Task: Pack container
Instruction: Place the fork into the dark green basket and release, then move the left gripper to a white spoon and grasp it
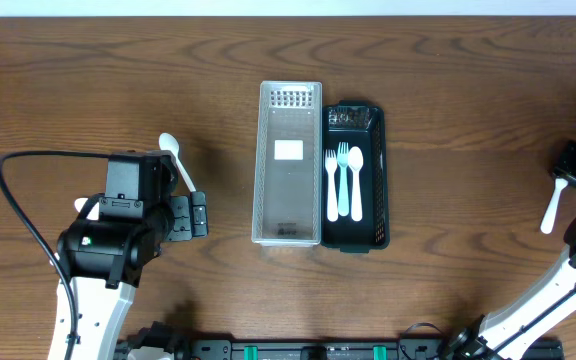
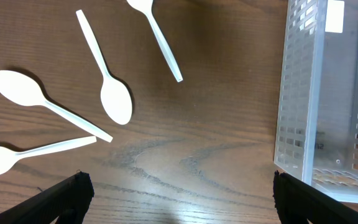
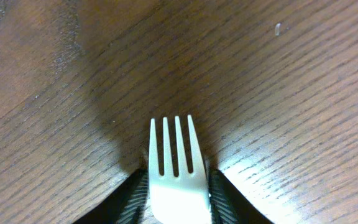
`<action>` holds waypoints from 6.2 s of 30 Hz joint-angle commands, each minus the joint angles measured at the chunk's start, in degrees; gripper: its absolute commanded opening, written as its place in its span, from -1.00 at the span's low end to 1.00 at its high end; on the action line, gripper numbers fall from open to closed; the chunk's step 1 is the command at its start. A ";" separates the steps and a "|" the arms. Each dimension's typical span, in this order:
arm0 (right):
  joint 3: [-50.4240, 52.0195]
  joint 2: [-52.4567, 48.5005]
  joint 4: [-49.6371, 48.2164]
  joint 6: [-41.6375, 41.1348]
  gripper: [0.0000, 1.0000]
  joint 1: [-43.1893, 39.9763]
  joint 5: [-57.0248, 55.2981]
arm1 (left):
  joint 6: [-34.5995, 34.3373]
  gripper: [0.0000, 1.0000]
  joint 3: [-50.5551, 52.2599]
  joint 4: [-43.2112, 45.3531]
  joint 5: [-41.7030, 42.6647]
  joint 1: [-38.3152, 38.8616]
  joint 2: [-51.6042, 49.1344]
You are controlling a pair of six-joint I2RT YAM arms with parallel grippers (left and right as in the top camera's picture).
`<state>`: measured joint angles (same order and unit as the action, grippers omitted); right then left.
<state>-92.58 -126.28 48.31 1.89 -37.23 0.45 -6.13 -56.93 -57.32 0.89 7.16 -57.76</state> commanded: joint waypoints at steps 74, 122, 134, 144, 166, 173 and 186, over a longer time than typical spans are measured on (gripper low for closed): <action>-3.54 19.98 14.05 -16.00 0.15 61.33 2.95 | -0.26 0.91 -1.07 -1.18 0.50 -0.22 0.70; 15.23 40.13 18.25 -17.66 0.72 32.04 -1.03 | -15.10 0.91 -23.02 14.93 9.44 -15.13 -50.82; 15.26 40.13 18.18 -17.66 0.72 32.04 -1.01 | -15.13 0.92 -22.99 14.56 8.72 -15.06 -58.95; 15.26 40.13 18.10 -17.64 0.72 32.04 -0.39 | -15.37 0.91 -22.97 14.49 4.42 -14.05 -59.60; 15.23 40.13 18.16 -17.66 0.72 32.04 -0.15 | -15.56 0.91 -22.86 13.84 2.51 -11.04 -62.05; 15.23 40.13 18.27 -17.53 0.71 32.04 -0.15 | -15.56 0.91 -22.84 13.57 2.51 -11.04 -62.29; 15.23 40.13 18.29 -17.46 0.72 32.04 -0.17 | -15.54 -0.08 -22.86 13.94 2.51 -11.10 -62.03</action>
<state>-77.38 -86.19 66.57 -15.92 -4.82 0.23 -22.02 -79.55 -43.42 3.42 -3.86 -117.91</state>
